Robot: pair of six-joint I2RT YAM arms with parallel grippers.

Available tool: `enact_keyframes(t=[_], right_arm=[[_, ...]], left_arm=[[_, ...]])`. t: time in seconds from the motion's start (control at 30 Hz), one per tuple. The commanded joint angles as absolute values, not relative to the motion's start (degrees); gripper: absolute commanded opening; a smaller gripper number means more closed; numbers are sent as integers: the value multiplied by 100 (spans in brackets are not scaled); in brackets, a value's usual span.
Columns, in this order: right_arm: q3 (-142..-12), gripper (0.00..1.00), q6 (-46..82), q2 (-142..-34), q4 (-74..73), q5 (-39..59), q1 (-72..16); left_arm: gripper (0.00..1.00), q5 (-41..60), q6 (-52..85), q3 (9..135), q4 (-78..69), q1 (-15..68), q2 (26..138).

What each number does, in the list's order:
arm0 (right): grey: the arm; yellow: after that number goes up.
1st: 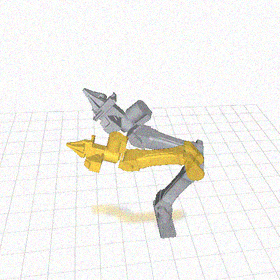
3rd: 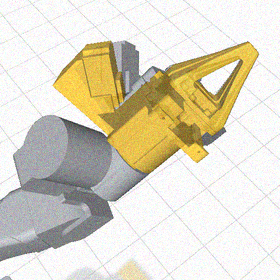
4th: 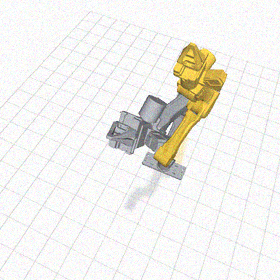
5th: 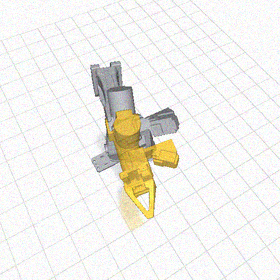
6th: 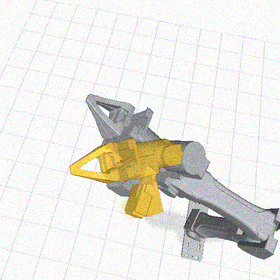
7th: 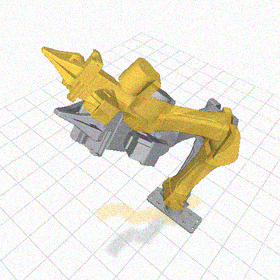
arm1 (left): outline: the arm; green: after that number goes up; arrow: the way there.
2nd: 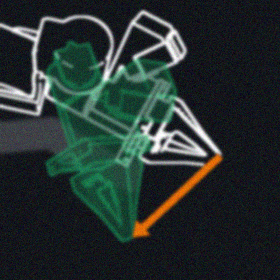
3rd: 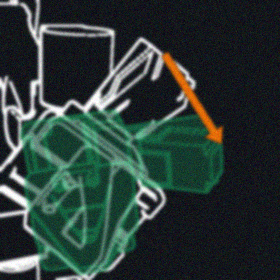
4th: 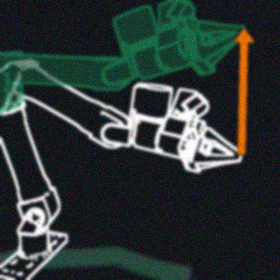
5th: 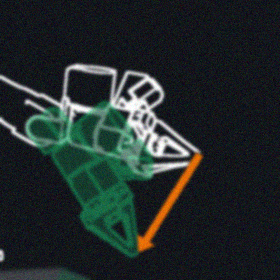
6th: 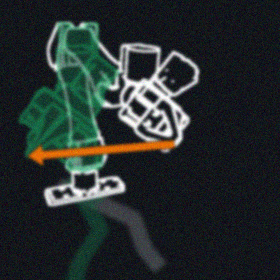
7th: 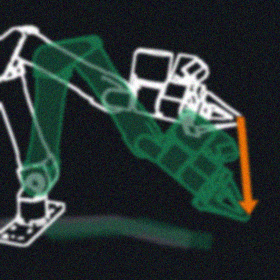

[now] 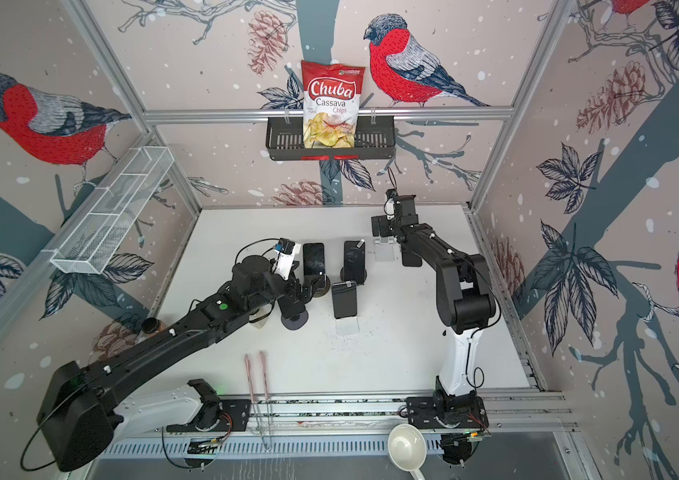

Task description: Remove the phone from the phone stand

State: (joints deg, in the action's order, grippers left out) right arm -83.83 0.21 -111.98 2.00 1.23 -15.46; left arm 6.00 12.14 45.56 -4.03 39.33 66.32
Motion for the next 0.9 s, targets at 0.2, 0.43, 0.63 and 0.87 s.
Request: enact_keyframes(t=[0.2, 0.43, 0.63, 0.87], right_arm=[[-7642, 99, 883, -10181, 80, -567, -1786], [-6818, 100, 1429, -9327, 89, -881, -2168], [-6325, 100, 1700, -8678, 395, -1392, -2528], [-5615, 99, 2108, -7769, 679, -1485, -2793]], left_arm=[[98, 30, 1744, 4190, -1059, 3946, 6443], [98, 17, 1849, 3893, -1116, 3946, 6041], [98, 294, 1994, 3956, -705, 3959, 5995], [97, 528, 2045, 3770, -457, 4112, 5919]])
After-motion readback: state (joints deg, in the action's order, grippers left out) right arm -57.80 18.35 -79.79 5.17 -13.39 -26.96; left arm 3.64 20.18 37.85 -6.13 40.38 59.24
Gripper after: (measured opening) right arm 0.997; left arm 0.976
